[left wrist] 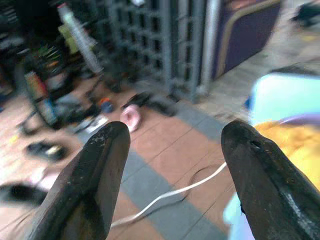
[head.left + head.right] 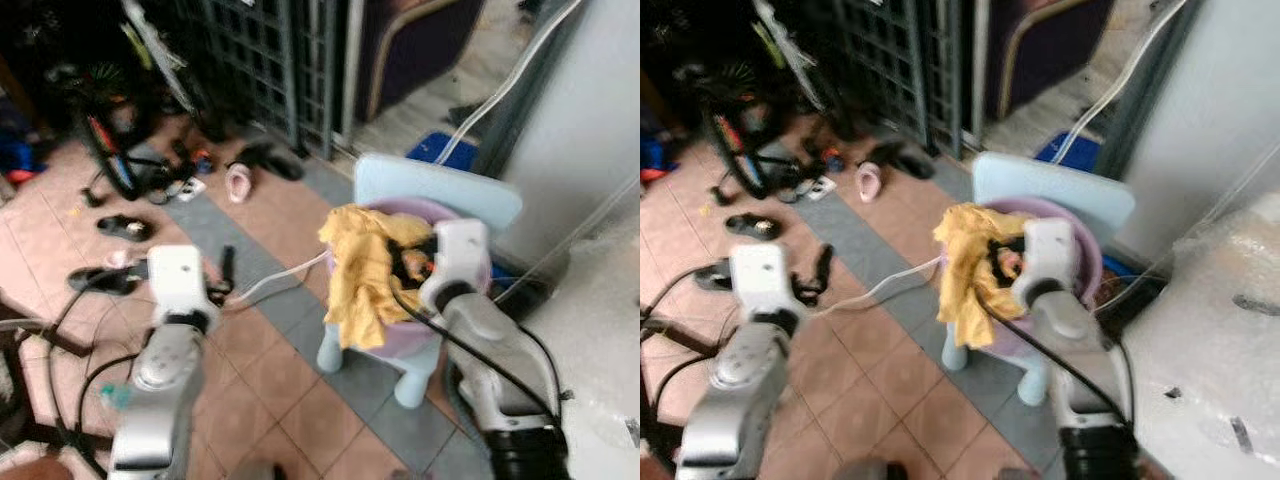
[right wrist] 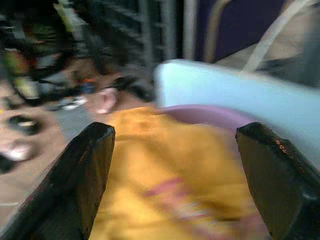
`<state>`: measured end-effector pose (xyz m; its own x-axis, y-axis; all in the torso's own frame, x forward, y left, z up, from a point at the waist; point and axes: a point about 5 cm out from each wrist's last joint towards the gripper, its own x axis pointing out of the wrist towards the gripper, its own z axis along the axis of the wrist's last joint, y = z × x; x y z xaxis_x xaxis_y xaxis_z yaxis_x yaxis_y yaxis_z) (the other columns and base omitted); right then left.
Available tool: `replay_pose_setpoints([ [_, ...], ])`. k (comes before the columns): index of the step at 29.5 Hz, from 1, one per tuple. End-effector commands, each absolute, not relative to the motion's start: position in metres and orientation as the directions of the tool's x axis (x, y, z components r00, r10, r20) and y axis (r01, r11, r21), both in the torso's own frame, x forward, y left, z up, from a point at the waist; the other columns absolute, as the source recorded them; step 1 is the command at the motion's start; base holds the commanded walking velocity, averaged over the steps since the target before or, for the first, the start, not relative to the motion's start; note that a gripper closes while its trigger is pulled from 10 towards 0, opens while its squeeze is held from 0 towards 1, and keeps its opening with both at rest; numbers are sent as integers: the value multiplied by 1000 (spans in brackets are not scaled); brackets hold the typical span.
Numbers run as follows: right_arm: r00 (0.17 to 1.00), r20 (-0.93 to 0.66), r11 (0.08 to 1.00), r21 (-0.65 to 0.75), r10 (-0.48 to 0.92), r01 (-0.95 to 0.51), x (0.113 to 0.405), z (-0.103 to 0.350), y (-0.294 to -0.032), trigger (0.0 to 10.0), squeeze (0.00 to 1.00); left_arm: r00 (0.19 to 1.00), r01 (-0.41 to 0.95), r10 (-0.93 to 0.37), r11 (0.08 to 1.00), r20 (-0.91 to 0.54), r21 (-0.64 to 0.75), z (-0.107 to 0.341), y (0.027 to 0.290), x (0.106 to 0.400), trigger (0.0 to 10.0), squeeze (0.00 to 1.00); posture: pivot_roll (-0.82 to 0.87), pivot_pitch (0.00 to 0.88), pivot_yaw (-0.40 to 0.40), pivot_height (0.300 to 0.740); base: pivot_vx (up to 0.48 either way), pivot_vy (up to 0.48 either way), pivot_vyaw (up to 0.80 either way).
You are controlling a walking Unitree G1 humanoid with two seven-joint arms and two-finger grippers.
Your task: Clothes washing
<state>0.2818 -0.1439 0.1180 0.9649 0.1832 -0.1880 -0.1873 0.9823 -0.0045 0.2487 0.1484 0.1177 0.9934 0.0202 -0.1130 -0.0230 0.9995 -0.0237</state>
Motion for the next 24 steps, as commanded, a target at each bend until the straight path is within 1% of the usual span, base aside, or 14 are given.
replay_pose_setpoints([
  [1, 963, -217, 985, -39, 157, -170, 281, 114, -151, 10000, 0, 993, -7, 4, 1000, -115, -30, 117, 143, 248, 10000, 0, -38, 53, 50, 740, 428, 0, 0],
  [3, 952, -275, 983, -80, 137, -165, 281, 106, -154, 10000, 0, 992, -20, 17, 1000, -127, -18, 114, 144, 247, 10000, 0, -33, 56, 48, 740, 148, 0, 0],
  [6, 950, -289, 984, -95, 115, -148, 285, 107, -158, 10000, 0, 988, -25, 21, 999, -151, -24, 112, 144, 244, 10000, 0, -27, 62, 42, 740, 0, 0, 0],
  [9, 944, -305, 978, -122, 123, -167, 286, 106, -160, 10000, 0, 985, -21, 19, 1000, -169, -9, 108, 146, 239, 10000, 0, -12, 92, 14, 740, 0, 0, 0],
  [11, 926, -358, 972, -153, 116, -181, 286, 98, -163, 10000, 0, 980, -28, 31, 999, -196, 17, 101, 151, 230, 10000, 0, 11, 123, -31, 740, 0, 0, 0],
  [14, 904, -408, 957, -187, 128, -220, 286, 92, -162, 10000, 0, 975, -74, 79, 997, -210, 29, 99, 161, 224, 10000, 0, 31, 144, -84, 740, 0, 0, 0],
  [16, 894, -427, 952, -194, 135, -237, 287, 90, -160, 10000, 0, 975, -87, 91, 996, -205, 28, 100, 164, 223, 10000, 0, 31, 144, -84, 740, 0, 0, 0],
  [18, 868, -471, 935, -211, 158, -285, 286, 85, -155, 10000, 0, 973, -126, 130, 992, -193, 33, 102, 168, 219, 10000, 0, 46, 158, -137, 740, 0, 0, 0],
  [20, 860, -483, 932, -208, 166, -297, 285, 84, -153, 10000, 0, 970, -142, 145, 989, -194, 29, 102, 168, 218, 10000, 0, 49, 159, -139, 740, 0, 0, 0],
  [21, 837, -516, 930, -185, 184, -318, 286, 79, -147, 10000, 0, 964, -168, 170, 985, -207, 30, 101, 169, 213, 10000, 0, 63, 167, -139, 740, 0, 0, 0],
  [24, 805, -557, 934, -133, 206, -331, 289, 72, -140, 10000, 0, 956, -182, 187, 982, -227, 43, 98, 168, 206, 10000, 0, 72, 170, -124, 740, 0, 0, 0],
])
